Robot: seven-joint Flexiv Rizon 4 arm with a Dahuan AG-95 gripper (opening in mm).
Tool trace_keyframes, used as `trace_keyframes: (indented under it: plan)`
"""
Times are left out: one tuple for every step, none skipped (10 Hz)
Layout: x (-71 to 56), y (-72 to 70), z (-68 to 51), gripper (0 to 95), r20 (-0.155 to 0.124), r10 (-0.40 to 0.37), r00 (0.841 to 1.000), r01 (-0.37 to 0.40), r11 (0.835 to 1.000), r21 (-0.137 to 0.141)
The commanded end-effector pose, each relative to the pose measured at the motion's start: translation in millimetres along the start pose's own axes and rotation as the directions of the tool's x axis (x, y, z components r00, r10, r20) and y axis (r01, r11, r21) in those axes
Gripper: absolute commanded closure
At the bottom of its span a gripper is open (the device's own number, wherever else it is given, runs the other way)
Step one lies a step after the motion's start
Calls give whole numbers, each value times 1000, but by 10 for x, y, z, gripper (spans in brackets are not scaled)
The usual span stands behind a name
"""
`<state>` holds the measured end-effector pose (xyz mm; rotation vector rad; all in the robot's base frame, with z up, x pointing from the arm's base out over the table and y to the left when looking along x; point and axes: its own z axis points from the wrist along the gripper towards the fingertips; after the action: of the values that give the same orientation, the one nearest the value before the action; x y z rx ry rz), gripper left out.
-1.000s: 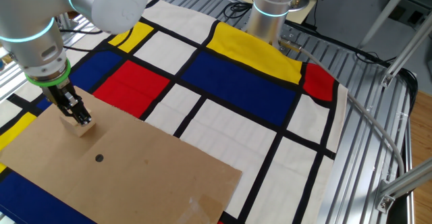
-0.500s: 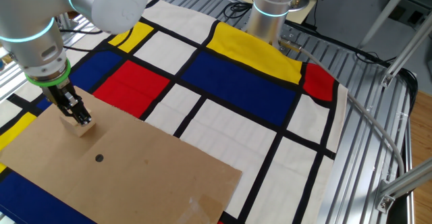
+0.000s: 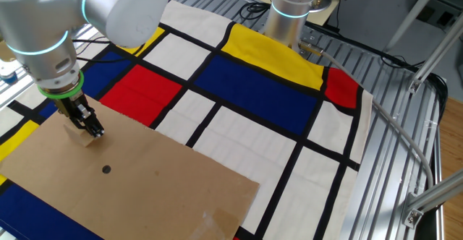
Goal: Hold a small block with the gripper and sweep it from left to right on the table
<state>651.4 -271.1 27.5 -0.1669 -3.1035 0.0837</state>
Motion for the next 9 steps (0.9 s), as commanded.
trace_keyframes:
  plan:
    - [-11,0,11,0,-4,1,1000,-1,1000,-5]
    - [-12,2,18,0,-4,0,1000,0,1000,-2]
    - [-14,3,31,0,-5,0,1000,0,1000,-2]
    - [-16,5,41,0,-5,-1,1000,1,1000,-4]
    - [-20,8,62,0,-2,-2,1000,2,1000,-3]
    - [-22,8,72,0,-3,-1,1000,1,1000,-2]
    - [-23,8,75,0,-1,-4,1000,4,1000,1]
    - [-25,8,78,0,-2,-4,1000,4,1000,-3]
    - [-26,9,83,0,-4,-5,1000,5,1000,-2]
